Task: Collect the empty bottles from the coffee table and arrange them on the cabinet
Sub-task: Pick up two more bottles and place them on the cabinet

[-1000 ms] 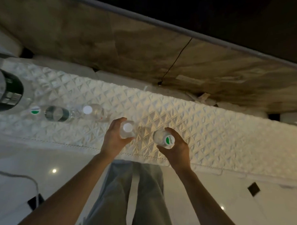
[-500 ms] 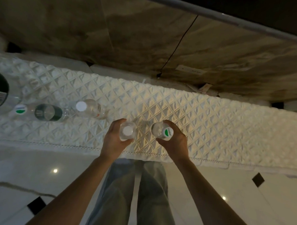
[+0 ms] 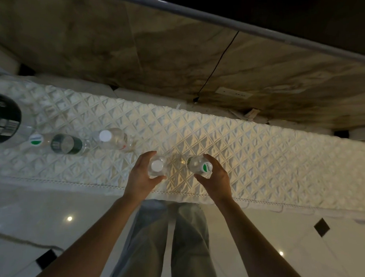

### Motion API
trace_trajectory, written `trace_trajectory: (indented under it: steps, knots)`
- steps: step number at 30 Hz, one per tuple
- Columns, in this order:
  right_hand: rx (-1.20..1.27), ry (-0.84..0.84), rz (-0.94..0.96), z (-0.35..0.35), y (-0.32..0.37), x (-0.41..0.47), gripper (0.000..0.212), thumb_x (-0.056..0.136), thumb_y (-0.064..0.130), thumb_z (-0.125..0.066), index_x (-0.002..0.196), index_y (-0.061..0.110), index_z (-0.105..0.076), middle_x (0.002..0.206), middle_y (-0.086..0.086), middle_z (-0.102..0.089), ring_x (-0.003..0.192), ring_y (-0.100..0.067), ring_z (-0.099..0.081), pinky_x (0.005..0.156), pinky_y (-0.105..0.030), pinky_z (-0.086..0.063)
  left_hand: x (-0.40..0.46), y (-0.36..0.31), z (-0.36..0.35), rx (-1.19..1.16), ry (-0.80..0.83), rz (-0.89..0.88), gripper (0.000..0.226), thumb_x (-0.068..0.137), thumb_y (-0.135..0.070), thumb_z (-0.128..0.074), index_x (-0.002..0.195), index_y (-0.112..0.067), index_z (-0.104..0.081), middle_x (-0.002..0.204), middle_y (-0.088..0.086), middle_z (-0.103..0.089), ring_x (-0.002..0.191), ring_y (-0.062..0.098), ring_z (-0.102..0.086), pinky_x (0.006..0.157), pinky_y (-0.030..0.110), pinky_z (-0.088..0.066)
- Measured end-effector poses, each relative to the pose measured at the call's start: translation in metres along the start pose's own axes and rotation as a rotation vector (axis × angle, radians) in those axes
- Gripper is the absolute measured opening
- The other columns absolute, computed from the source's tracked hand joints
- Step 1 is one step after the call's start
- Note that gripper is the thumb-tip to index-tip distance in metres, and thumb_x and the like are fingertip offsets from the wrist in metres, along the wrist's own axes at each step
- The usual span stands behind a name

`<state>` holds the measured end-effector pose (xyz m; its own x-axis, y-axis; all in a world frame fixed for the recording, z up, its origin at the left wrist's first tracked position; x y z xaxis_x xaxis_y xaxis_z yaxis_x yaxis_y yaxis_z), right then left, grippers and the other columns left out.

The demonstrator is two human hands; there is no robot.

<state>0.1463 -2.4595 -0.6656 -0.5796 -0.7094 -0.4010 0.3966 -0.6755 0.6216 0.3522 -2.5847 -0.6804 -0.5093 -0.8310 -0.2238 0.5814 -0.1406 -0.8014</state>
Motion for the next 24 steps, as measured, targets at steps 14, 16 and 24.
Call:
trace_trajectory:
  steps: [14, 16, 24]
  knots:
    - [-0.274, -0.003, 0.194, 0.064, 0.094, -0.073, 0.041, 0.094, 0.031, -0.052, 0.131, 0.016, -0.050, 0.138, -0.004, -0.048, 0.131, -0.019, -0.038, 0.104, -0.028, -0.035, -0.047, -0.070, 0.078, 0.183, 0.107, 0.116, 0.076, 0.071, -0.019, -0.080, 0.136, -0.008, -0.042, 0.140, 0.014, -0.045, 0.129, 0.028, -0.042, 0.104, 0.038, -0.035]
    - [-0.332, 0.015, 0.257, 0.069, 0.110, -0.083, 0.040, 0.096, 0.033, -0.048, 0.132, 0.016, -0.051, 0.141, -0.004, -0.046, 0.136, -0.018, -0.033, 0.107, -0.029, -0.033, -0.058, -0.092, 0.098, 0.281, 0.060, 0.065, 0.062, 0.078, -0.023, -0.074, 0.131, -0.004, -0.048, 0.137, 0.017, -0.048, 0.127, 0.030, -0.043, 0.105, 0.039, -0.035]
    - [-0.407, 0.095, 0.451, 0.082, 0.180, -0.085, 0.042, 0.099, 0.033, -0.041, 0.135, 0.012, -0.047, 0.144, -0.007, -0.044, 0.138, -0.020, -0.029, 0.110, -0.029, -0.026, -0.104, -0.149, 0.162, 0.579, -0.163, 0.015, 0.046, 0.087, -0.026, -0.062, 0.126, -0.003, -0.054, 0.132, 0.019, -0.053, 0.128, 0.036, -0.041, 0.108, 0.048, -0.030]
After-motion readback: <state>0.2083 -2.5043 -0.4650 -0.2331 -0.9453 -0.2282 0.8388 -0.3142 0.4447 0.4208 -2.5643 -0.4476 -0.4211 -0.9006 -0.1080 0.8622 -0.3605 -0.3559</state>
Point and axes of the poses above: each hand's wrist, its own x-axis towards the middle knuckle, its own z-axis out of the back of the hand, y = z × x, the point moved 7 cm from there along x, towards the middle knuckle
